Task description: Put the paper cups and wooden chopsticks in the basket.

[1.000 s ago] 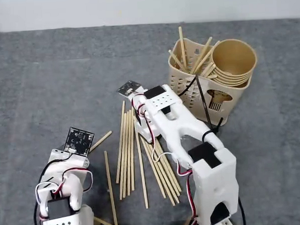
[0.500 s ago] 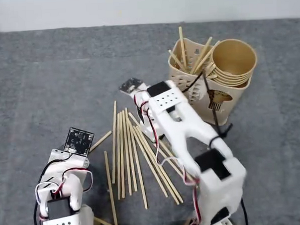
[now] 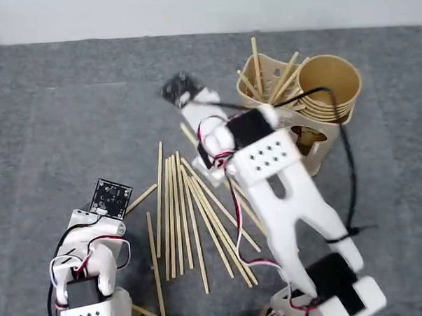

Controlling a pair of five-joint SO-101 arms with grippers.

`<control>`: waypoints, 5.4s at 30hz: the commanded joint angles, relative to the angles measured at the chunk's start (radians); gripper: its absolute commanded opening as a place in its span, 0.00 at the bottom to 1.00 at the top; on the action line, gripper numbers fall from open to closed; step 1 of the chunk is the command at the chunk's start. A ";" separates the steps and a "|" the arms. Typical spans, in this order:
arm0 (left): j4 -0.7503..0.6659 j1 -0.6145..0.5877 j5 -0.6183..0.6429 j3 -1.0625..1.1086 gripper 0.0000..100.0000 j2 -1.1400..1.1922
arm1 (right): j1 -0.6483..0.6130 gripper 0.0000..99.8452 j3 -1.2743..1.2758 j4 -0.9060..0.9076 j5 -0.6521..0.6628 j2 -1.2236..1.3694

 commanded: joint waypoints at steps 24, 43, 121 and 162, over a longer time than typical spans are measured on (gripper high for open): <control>-0.003 0.006 -0.008 0.005 0.03 -0.015 | 0.305 0.01 -0.195 -0.756 -0.002 -0.087; 0.002 0.008 -0.008 0.001 0.03 -0.015 | 0.371 0.18 0.362 -1.106 -0.002 -0.197; 0.482 0.198 -0.218 -1.596 0.01 2.209 | 0.430 0.01 0.957 -0.507 -0.192 -0.521; 0.031 0.793 0.404 -2.783 0.01 1.892 | 0.424 0.01 0.988 -0.538 -0.192 -0.518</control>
